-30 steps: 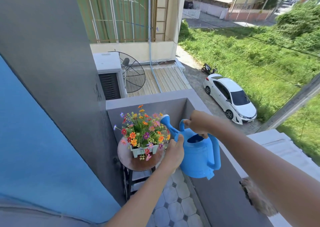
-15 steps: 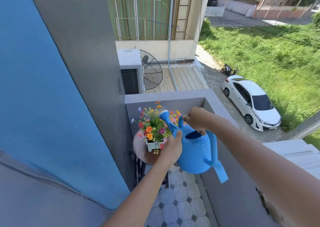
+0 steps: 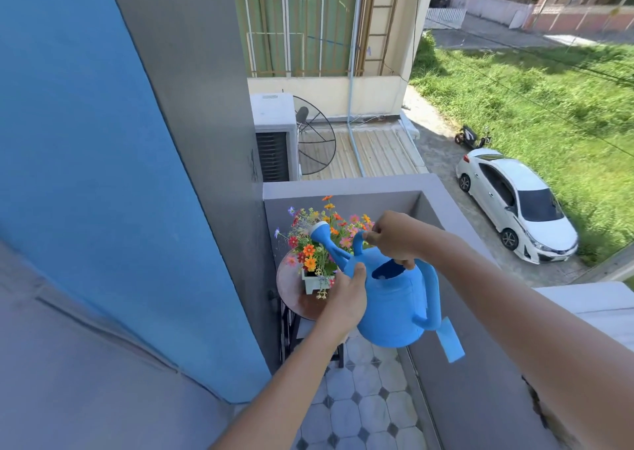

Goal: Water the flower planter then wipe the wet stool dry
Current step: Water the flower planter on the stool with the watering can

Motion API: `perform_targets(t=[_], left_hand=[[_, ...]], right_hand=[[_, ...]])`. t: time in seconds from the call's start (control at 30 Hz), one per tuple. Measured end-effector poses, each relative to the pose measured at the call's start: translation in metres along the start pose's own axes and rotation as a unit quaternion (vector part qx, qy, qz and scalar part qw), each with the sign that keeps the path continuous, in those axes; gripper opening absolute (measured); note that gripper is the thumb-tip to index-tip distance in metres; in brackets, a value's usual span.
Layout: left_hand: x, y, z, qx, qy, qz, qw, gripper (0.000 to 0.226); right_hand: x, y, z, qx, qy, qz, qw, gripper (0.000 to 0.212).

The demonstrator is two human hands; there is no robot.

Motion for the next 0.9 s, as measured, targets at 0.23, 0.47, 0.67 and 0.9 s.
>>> perform_targets(t=[0.23,0.47,0.67,0.9], left_hand=[[-0.013,-0.007,0.015,0.010,0.013,0.002,1.000,0.075],[-0.034,-0.015,0.014,-0.025,-0.002,0.042,0.999,0.055],[-0.060,-0.020,0.013,-0.015,0.006,0.082,0.996,0.034],[-0.090,-0.016,0.017,0.007,-0.003,0.114,0.993,0.063]], right_hand=[[-0.002,-0.011,-0.009,-0.016,-0.021,0.023,0.999,0.023],[0.005,-0.027,-0.026,-0.015,-0.054,0.034,0.998,0.034],[0.012,-0.038,-0.054,-0.074,-0.050,0.056,0.994,0.034],[0.017,-0.036,-0.085,-0.088,-0.077,0.055,0.992,0.036]])
Point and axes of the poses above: each hand's wrist, its own y-axis towards the middle knuckle, its own x-axis out of the back of the hand, z = x × y, the point moved 5 cm from there along y, towards the middle knuckle, and after that the axes turned 4 degrees about -z, right-handed, at the moved point
